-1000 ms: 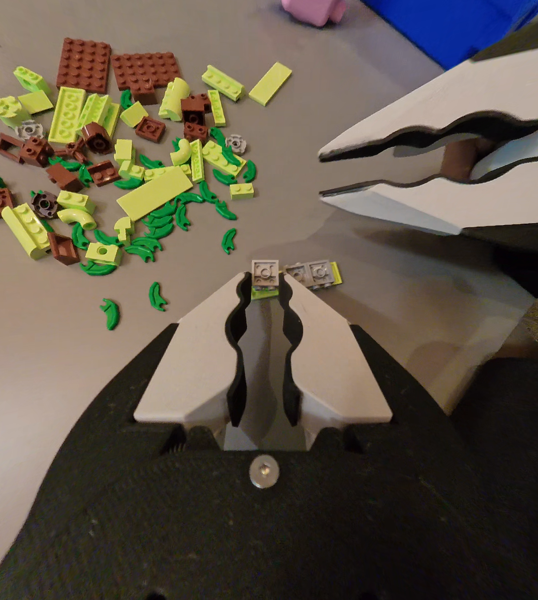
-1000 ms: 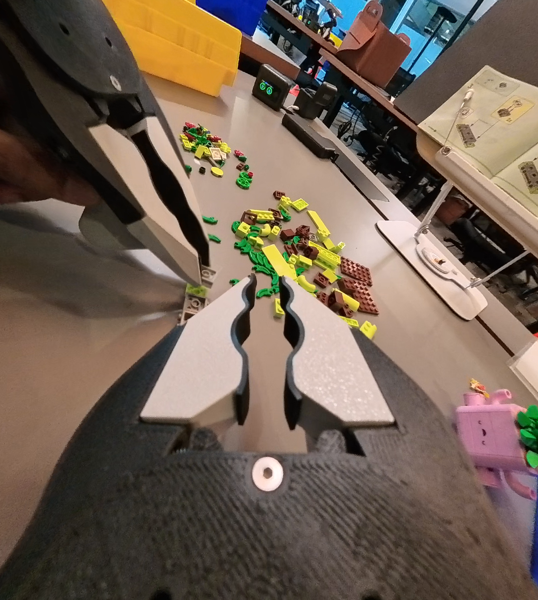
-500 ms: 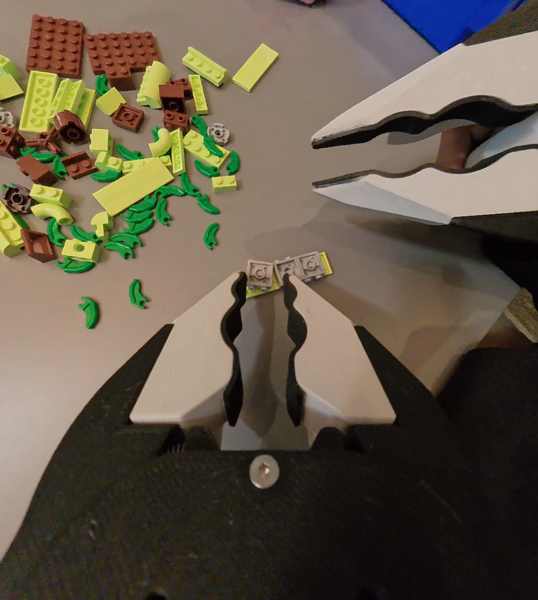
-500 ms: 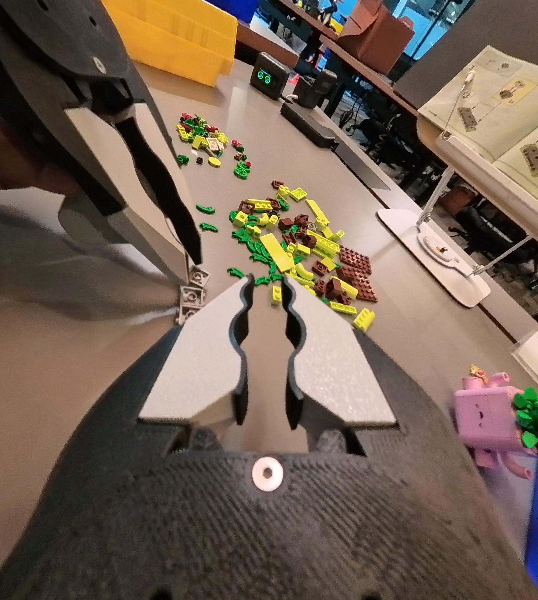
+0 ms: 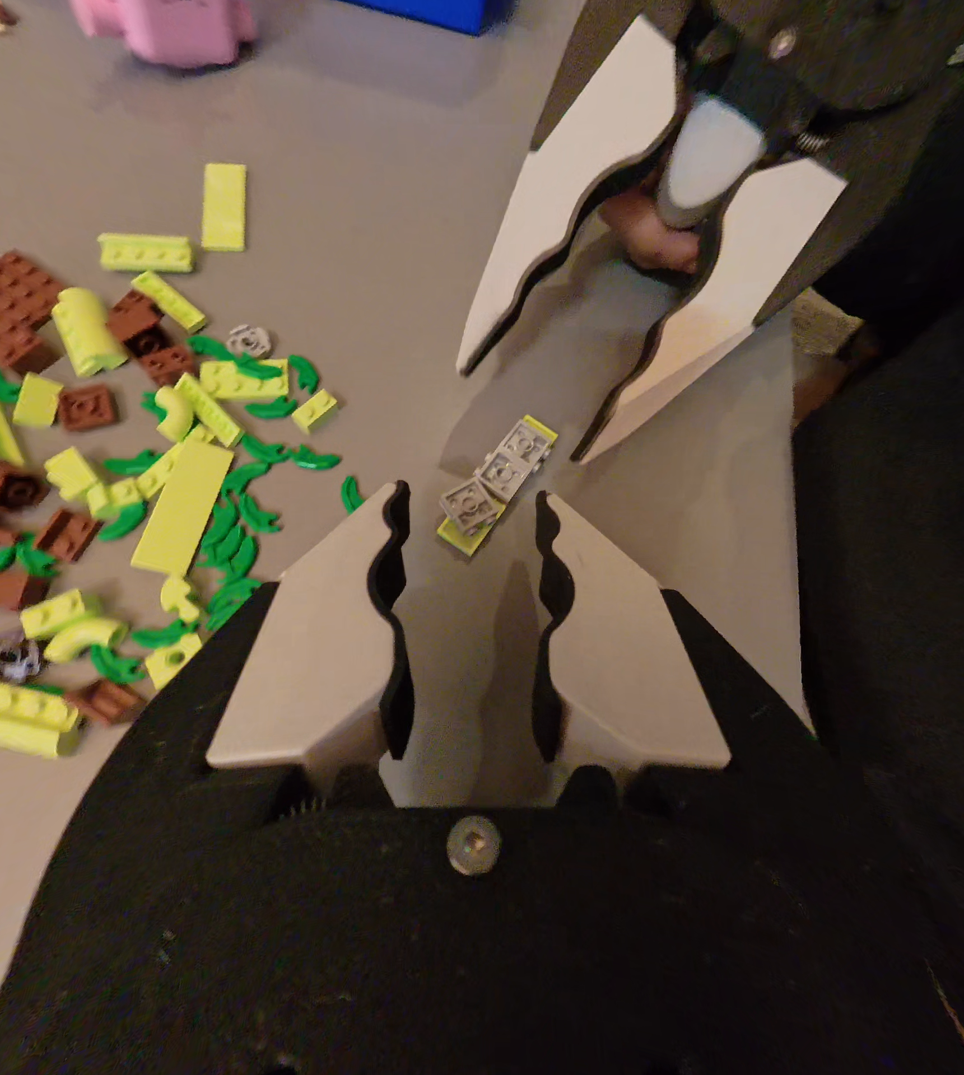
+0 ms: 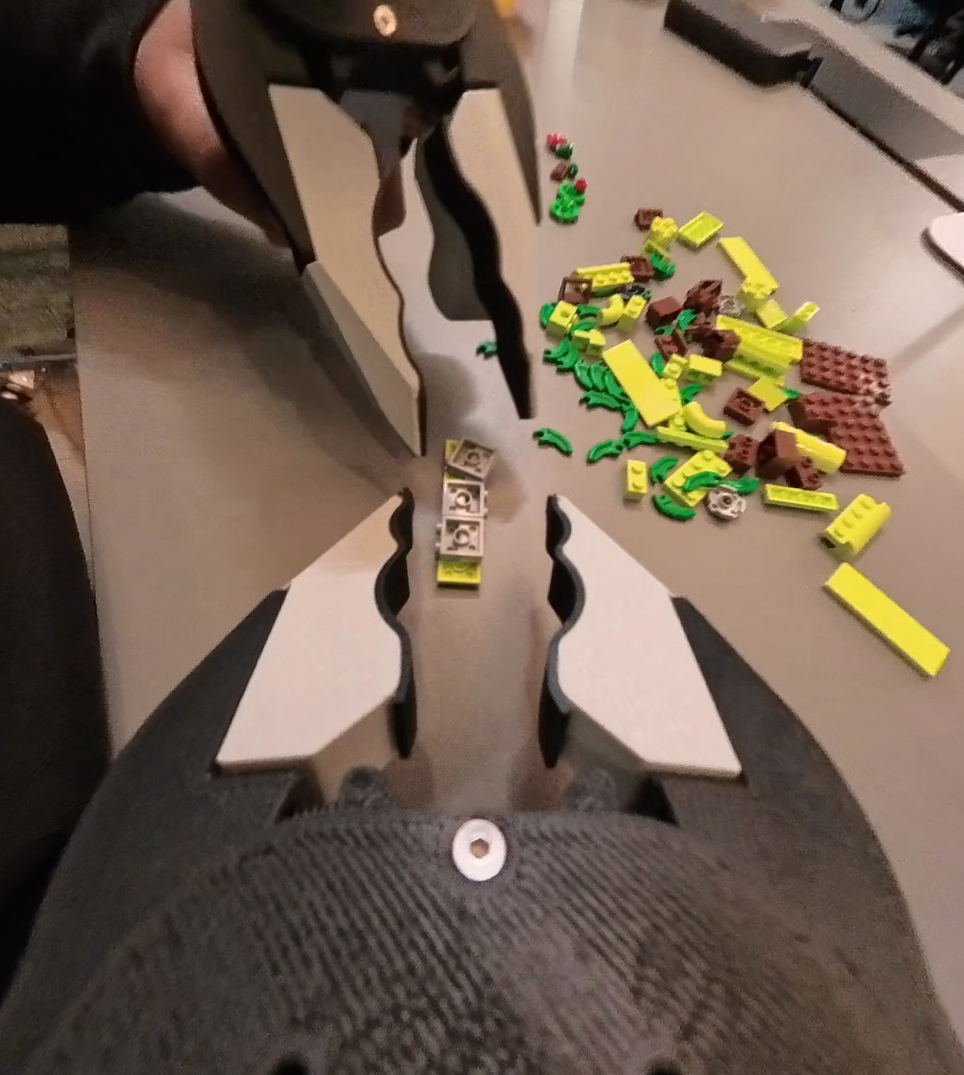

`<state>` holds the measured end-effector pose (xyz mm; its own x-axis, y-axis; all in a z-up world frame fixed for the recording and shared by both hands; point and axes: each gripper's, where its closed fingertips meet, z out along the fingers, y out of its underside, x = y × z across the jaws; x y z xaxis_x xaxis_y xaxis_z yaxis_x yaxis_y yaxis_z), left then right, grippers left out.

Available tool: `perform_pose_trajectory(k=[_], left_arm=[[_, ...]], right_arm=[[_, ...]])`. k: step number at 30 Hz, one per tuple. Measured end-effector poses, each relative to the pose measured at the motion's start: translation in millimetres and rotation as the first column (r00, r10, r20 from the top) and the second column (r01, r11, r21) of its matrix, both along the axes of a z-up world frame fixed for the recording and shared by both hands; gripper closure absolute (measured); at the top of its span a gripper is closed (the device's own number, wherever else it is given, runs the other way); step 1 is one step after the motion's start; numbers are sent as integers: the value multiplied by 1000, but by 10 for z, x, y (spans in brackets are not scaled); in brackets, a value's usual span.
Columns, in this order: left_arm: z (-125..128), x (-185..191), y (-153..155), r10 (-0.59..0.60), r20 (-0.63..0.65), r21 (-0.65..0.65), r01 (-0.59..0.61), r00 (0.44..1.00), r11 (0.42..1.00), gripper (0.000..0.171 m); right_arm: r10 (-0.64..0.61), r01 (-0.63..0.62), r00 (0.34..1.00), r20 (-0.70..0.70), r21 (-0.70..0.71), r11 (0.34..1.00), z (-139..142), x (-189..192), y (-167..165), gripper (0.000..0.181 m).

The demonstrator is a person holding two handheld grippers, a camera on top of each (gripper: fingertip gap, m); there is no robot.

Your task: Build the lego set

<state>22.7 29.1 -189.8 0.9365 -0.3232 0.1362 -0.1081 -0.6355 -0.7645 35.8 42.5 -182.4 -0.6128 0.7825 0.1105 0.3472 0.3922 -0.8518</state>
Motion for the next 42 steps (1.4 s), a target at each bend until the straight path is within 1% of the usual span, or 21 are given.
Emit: perform_pose_trajectory(k=[3, 6, 8, 10, 11, 14, 18, 22, 26, 27, 33, 37, 42], left_arm=[[-24, 29, 51, -94, 26, 4, 94, 995, 996, 130], [-124, 48, 15, -166, 9, -37, 166, 986, 985, 125], [-134, 29, 17, -164, -2, -22, 164, 987, 986, 126], [-106, 86, -3, -179, 38, -2, 179, 983, 984, 126], [-107, 99, -16, -187, 36, -3, 187, 982, 982, 127], [-110, 129, -46, -206, 21, -2, 206, 978, 979, 133], [-124, 102, -67, -194, -4, -11, 194, 981, 981, 138], [-79, 53, -53, -170, -14, 19, 171, 985, 985, 139], [-109, 7, -48, -149, -36, 17, 149, 988, 989, 155], [-117, 9, -49, -150, -42, 15, 151, 988, 988, 156], [-113, 47, -46, -162, -51, 18, 163, 985, 986, 157], [-110, 79, -65, -175, -34, 2, 175, 984, 985, 150], [-92, 67, -61, -174, -50, 17, 175, 983, 984, 145]], right_arm=[[-2, 2, 999, 43, 15, 1000, -70, 17, -45, 144], [-11, 9, 997, 80, 24, 1000, -126, 7, -41, 148], [0, -3, 993, 117, 28, 1000, -176, 13, -55, 152], [13, -17, 988, 151, 29, 999, -221, 22, -71, 157], [19, -24, 986, 166, 29, 999, -240, 28, -80, 159], [24, -30, 979, 203, 24, 999, -283, 31, -84, 164], [19, -22, 976, 216, 11, 1000, -287, 21, -74, 165], [27, -30, 976, 217, 9, 1000, -287, 25, -82, 165], [35, -38, 976, 216, 11, 999, -287, 28, -91, 165], [37, -41, 976, 217, 10, 999, -287, 31, -94, 165], [44, -48, 976, 215, 13, 999, -287, 37, -102, 165], [45, -49, 975, 216, 12, 999, -287, 38, -104, 165], [45, -49, 975, 217, 10, 999, -287, 38, -103, 165]])
